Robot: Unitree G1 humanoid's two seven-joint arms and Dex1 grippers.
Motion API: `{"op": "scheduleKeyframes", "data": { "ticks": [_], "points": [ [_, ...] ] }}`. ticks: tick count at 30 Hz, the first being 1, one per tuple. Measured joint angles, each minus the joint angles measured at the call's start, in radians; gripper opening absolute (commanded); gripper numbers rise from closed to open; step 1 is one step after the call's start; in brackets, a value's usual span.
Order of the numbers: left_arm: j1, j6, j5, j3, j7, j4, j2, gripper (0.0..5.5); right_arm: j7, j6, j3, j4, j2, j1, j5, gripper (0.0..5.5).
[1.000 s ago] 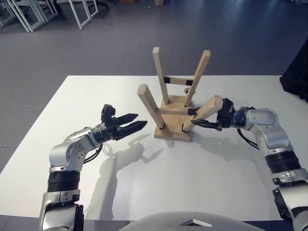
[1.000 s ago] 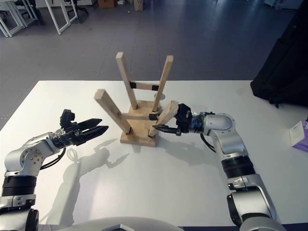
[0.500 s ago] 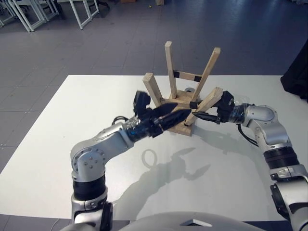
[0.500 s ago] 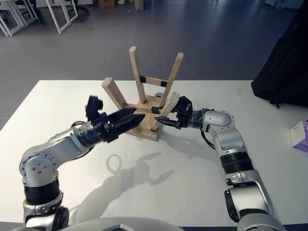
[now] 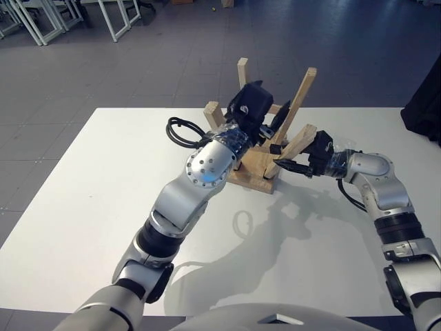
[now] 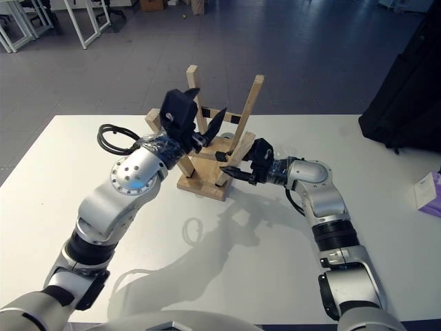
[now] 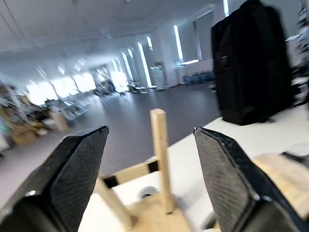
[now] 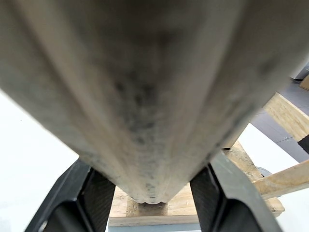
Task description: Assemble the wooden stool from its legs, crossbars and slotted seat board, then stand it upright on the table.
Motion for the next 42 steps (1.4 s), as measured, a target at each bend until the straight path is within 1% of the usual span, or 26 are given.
{"op": "scheduleKeyframes", "data": {
  "ticks": [3, 6, 10, 12, 15, 19, 22, 24, 26, 29, 31, 33, 35, 38, 39, 41, 42],
  "points": [
    [0.003, -0.083, 0.154, -0.068, -0.021, 0.058, 0.044, 3.28, 0.0, 0.003, 0.0, -0.007, 0.0, 0.003, -0.001, 2.02],
    [0.036, -0.139, 0.256, -0.127, -0.03, 0.131, 0.045, 3.28, 0.0, 0.003, 0.0, -0.008, 0.0, 0.004, -0.003, 2.02],
    [0.099, -0.247, 0.363, -0.197, -0.033, 0.299, 0.029, 3.28, -0.001, 0.004, 0.003, -0.003, 0.004, 0.001, -0.01, 2.02],
    [0.102, -0.317, 0.396, -0.196, -0.032, 0.351, 0.01, 3.28, -0.008, 0.008, 0.01, 0.0, 0.005, -0.002, -0.02, 2.02],
    [0.119, -0.35, 0.407, -0.169, -0.04, 0.373, -0.019, 3.28, -0.023, 0.033, 0.023, -0.011, 0.006, -0.008, -0.031, 2.02],
    [0.146, -0.344, 0.406, -0.13, -0.068, 0.357, -0.035, 3.28, -0.036, 0.166, 0.103, -0.012, -0.002, -0.102, -0.071, 2.02],
    [0.165, -0.329, 0.382, -0.081, -0.08, 0.318, -0.045, 3.28, -0.003, 0.23, 0.13, 0.036, -0.004, -0.177, -0.068, 2.02],
    [0.164, -0.301, 0.347, -0.003, -0.085, 0.247, -0.059, 3.28, 0.029, 0.235, 0.136, 0.078, -0.007, -0.207, -0.061, 2.02],
    [0.141, -0.236, 0.282, 0.111, -0.091, 0.158, -0.076, 3.28, 0.044, 0.235, 0.138, 0.105, -0.015, -0.214, -0.055, 2.02],
    [-0.013, -0.117, 0.13, 0.319, -0.089, 0.099, -0.116, 3.28, 0.041, 0.233, 0.138, 0.107, -0.028, -0.205, -0.04, 2.02],
    [-0.175, -0.043, -0.015, 0.466, -0.087, 0.181, -0.139, 3.28, 0.031, 0.232, 0.137, 0.092, -0.039, -0.19, -0.018, 2.02],
    [-0.33, -0.027, -0.098, 0.573, -0.086, 0.337, -0.135, 3.28, 0.023, 0.232, 0.137, 0.07, -0.047, -0.178, -0.014, 2.02],
    [-0.481, -0.029, -0.146, 0.644, -0.088, 0.523, -0.115, 3.28, 0.012, 0.232, 0.137, 0.045, -0.053, -0.166, -0.011, 2.02],
    [-0.624, -0.061, -0.172, 0.678, -0.119, 0.733, -0.091, 3.28, 0.001, 0.232, 0.137, 0.024, -0.058, -0.154, -0.01, 2.02],
    [-0.645, -0.065, -0.172, 0.676, -0.138, 0.779, -0.087, 3.28, 0.0, 0.232, 0.137, 0.021, -0.059, -0.152, -0.01, 2.02],
    [-0.637, -0.053, -0.17, 0.647, -0.171, 0.821, -0.089, 3.28, -0.001, 0.232, 0.137, 0.02, -0.059, -0.152, -0.01, 2.02],
    [-0.589, -0.029, -0.169, 0.609, -0.193, 0.823, -0.096, 3.28, -0.002, 0.232, 0.137, 0.019, -0.059, -0.151, -0.01, 2.02]
  ]
}}
